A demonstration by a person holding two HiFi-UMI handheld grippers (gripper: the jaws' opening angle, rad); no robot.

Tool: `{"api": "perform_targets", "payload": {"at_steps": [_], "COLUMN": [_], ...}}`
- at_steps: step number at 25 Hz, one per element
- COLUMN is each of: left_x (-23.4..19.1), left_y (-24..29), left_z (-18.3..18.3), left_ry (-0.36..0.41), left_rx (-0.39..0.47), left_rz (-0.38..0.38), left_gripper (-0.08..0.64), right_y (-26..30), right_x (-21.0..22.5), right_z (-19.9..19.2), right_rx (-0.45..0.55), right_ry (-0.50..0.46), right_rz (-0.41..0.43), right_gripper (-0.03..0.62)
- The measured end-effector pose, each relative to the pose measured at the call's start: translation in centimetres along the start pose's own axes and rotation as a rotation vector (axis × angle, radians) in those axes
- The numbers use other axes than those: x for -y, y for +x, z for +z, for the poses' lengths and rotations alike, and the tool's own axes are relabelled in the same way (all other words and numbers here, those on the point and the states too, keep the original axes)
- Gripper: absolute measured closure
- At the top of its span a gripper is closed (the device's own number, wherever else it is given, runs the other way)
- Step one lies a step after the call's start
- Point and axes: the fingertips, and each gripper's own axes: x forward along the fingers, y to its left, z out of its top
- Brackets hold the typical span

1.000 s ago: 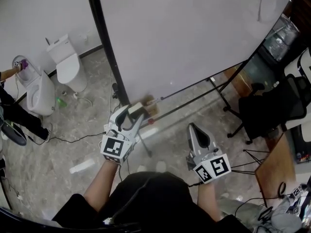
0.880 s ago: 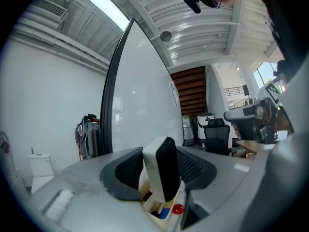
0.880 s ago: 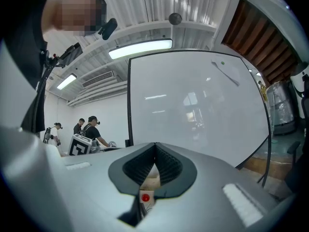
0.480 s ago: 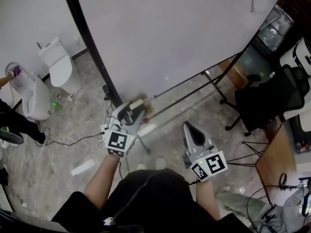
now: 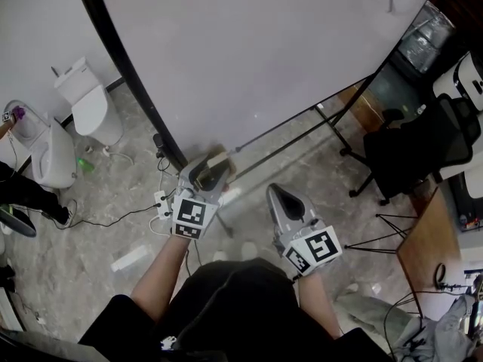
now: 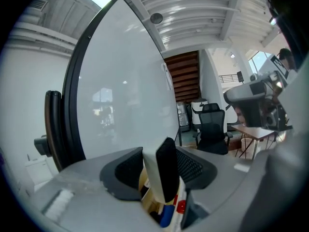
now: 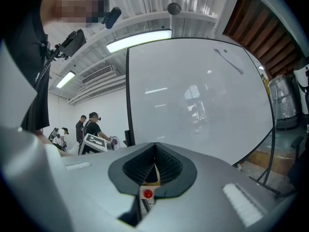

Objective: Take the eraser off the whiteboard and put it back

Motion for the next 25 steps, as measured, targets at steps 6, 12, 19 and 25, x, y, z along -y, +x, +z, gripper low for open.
{"api": "perform_targets", "payload": {"at_steps": [6, 12, 19, 25], "left_x": [0.1, 0.6, 1.2, 1.6], "left_y": [1.0, 2.0, 2.7, 3.2], "left_z": [-0.6, -2.2, -3.7, -5.1], "left_ry": [0.044, 0.059, 0.084, 0.101], "left_rx": [-0.044, -0.096, -0.155, -0.208], "left_rz": [0.013, 0.019, 0.008, -0.005], "left_gripper": [0.345, 0.344, 0.340, 0.334], "right_y": [0.6, 0.8, 0.9, 0.7], "right_x": [0.0, 0.4, 0.6, 1.2], "right_z": [0.1, 0.1, 0.1, 0.2], "right_rx": [0.001, -0.005, -0.009, -0.006], "right_ry": [0.000, 0.002, 0.001, -0.001], "right_rz": [0.012, 0.010, 0.017, 0.009], "right_gripper": [0.583, 0.583, 0.583, 0.583]}}
